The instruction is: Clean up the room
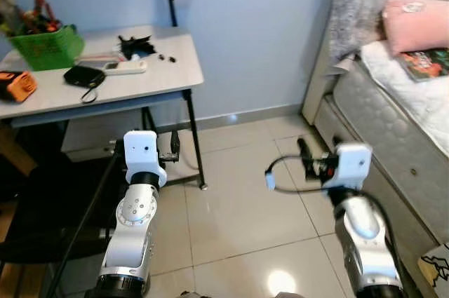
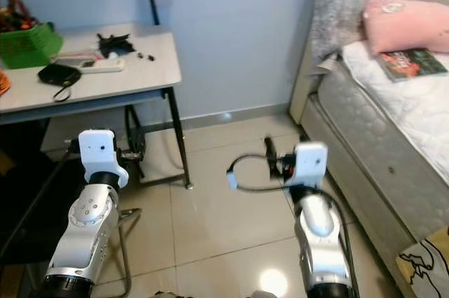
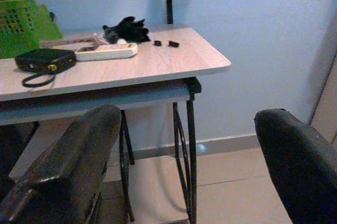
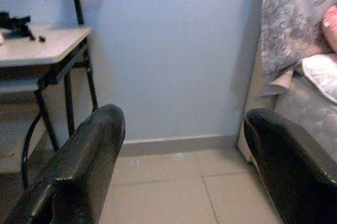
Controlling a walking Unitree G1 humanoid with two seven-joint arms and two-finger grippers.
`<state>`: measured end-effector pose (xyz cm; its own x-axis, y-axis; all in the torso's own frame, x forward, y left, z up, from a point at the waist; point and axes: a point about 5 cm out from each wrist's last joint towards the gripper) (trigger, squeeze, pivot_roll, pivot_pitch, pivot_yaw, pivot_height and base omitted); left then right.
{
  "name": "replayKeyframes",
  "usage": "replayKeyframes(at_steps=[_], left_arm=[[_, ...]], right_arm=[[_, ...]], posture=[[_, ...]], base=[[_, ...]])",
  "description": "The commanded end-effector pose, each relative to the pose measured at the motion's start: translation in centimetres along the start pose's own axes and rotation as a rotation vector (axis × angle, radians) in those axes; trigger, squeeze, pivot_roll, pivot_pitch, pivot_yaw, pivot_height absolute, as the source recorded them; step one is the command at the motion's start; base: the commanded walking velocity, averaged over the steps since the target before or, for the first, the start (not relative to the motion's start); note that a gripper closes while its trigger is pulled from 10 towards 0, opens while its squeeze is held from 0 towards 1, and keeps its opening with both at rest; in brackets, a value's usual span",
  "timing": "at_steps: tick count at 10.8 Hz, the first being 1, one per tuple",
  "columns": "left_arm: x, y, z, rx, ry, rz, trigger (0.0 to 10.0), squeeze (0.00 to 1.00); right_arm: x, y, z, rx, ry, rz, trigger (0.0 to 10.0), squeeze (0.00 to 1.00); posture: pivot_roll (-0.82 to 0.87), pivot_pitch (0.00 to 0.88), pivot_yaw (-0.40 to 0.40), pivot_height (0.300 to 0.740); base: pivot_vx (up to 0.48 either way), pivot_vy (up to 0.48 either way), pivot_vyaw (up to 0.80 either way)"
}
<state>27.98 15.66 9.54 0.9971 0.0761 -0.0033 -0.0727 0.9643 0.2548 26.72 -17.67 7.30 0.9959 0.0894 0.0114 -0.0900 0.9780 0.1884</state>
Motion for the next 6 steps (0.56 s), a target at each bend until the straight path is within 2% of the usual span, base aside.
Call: replayKeyframes(at_steps=[1, 2, 6], left_arm=[[-0.14, 0.26, 0.17, -0.010, 0.012, 0.022, 10.0, 0.00], [-0.27, 0.49, -0.26, 0.001, 0.058, 0.039, 10.0, 0.00], [0.05, 0.78, -0.45, 0.004, 0.071, 0.043, 10.0, 0.00]], right_arm=[[0.26, 0.46, 0.44, -0.007, -0.002, 0.022, 10.0, 0.06], [0.34, 0.39, 0.27, -0.001, 0.026, 0.019, 10.0, 0.03], [1.11, 0.23, 0.58, -0.004, 0.044, 0.015, 10.0, 0.00]], posture=[[-0.17, 0.000, 0.073, 0.740], [-0.17, 0.000, 0.071, 0.740], [-0.17, 0.000, 0.069, 0.740]], base=[[0.000, 0.000, 0.00], [0.000, 0.000, 0.00], [0.000, 0.000, 0.00]])
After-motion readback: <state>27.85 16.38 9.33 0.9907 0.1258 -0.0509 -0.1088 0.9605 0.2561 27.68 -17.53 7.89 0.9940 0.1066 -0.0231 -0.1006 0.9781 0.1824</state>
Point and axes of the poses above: a point about 5 cm out from each wrist's last joint towards the gripper, its own x axis pointing out of the wrist towards the gripper, its own z axis along the axis of the wrist's last joint, y = z × x, and after that the axes turned 12 degrees about x, right-handed
